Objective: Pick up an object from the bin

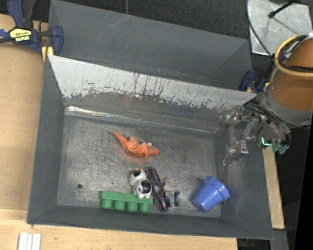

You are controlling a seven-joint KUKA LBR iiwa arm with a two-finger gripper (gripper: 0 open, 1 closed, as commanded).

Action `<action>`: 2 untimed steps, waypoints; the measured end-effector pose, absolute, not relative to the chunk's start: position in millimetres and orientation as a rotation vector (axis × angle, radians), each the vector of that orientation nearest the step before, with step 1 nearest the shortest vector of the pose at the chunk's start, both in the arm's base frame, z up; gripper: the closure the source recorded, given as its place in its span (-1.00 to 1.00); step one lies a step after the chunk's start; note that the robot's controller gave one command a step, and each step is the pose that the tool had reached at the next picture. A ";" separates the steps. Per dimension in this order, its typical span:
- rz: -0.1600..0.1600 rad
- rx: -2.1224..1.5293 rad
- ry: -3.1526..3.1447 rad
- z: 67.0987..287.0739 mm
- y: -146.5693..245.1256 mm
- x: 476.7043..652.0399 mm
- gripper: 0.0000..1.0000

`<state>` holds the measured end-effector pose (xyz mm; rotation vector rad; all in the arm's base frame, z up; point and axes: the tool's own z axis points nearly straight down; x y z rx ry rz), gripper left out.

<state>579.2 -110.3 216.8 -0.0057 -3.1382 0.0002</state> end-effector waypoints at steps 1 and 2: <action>0.002 -0.003 -3.146 220.7 -110.0 580.8 -1.00; -0.001 0.738 -3.053 106.7 -151.5 599.9 1.00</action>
Offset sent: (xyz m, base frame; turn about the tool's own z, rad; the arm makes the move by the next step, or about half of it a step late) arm 0.0209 -0.0407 -0.1094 -0.4796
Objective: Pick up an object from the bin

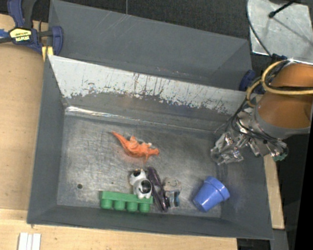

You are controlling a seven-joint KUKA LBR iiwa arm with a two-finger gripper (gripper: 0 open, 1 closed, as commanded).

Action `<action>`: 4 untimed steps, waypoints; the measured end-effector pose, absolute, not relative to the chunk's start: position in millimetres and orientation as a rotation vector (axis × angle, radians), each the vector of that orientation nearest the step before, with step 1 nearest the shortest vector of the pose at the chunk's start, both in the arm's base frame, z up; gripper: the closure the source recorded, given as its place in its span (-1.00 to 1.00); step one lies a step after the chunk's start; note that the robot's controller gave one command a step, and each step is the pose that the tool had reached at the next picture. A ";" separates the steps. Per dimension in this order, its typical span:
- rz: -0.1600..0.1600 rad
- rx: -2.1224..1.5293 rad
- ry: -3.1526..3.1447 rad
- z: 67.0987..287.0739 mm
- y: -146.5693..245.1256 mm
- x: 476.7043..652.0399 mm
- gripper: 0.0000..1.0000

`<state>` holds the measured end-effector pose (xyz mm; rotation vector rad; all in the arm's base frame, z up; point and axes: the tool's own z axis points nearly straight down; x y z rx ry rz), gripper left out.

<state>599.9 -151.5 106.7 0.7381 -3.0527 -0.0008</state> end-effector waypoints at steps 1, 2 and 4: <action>0.002 0.740 -3.055 108.3 -151.6 600.9 1.00; -0.003 0.731 -3.053 158.0 -147.9 601.6 1.00; 0.003 0.748 -3.056 205.6 -145.8 599.3 1.00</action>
Offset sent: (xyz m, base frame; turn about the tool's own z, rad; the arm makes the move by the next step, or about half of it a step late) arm 0.0059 0.0100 0.1334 0.0116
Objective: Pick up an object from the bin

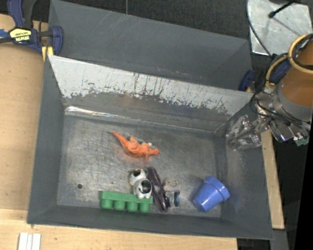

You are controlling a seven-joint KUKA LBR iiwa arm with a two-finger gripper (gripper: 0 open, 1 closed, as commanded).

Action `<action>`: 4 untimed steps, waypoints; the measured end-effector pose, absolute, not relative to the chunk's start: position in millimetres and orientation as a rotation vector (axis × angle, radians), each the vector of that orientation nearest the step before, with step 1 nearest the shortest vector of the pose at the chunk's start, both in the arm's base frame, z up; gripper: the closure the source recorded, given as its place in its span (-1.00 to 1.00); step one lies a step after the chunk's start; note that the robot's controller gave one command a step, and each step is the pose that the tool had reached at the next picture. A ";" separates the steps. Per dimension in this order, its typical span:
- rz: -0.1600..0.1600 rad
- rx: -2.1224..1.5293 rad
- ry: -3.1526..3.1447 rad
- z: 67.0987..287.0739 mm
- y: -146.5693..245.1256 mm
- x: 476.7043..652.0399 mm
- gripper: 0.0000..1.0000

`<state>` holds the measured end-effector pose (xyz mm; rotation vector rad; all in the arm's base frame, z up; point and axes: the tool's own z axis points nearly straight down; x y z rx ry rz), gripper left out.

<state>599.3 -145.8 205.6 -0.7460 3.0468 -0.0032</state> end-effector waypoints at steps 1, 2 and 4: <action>-0.006 -0.785 3.032 162.6 -134.6 602.2 1.00; 0.004 -0.808 3.036 128.9 -125.4 602.0 1.00; -0.002 -0.797 3.036 241.6 -118.6 589.9 1.00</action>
Offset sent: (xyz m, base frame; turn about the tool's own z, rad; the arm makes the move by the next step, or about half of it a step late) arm 0.0066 0.0321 -0.0534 -0.0536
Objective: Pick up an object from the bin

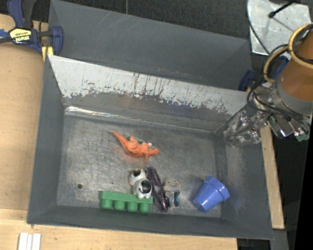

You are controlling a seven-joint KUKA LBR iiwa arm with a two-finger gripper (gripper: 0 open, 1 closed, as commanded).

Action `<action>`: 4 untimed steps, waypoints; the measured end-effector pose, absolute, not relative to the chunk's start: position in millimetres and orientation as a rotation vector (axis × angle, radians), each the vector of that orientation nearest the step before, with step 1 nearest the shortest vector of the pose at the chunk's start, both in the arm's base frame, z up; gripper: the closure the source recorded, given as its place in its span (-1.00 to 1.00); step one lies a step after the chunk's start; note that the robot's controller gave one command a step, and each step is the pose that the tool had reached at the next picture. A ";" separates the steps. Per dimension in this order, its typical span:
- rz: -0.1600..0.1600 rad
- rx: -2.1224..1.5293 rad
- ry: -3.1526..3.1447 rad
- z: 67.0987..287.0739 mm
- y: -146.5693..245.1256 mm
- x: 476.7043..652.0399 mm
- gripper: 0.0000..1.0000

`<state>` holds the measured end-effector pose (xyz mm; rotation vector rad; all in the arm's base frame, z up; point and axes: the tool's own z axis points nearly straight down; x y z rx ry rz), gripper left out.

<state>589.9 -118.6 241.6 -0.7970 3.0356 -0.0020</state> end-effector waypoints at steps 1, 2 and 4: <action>-0.006 -0.801 3.027 248.3 -115.8 589.3 1.00; 0.004 -1.070 2.957 257.0 -116.4 575.6 1.00; -0.001 -1.097 2.940 156.6 -130.6 582.0 1.00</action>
Offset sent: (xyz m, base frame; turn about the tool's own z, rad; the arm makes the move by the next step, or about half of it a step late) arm -0.0231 0.0040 0.0610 -0.3720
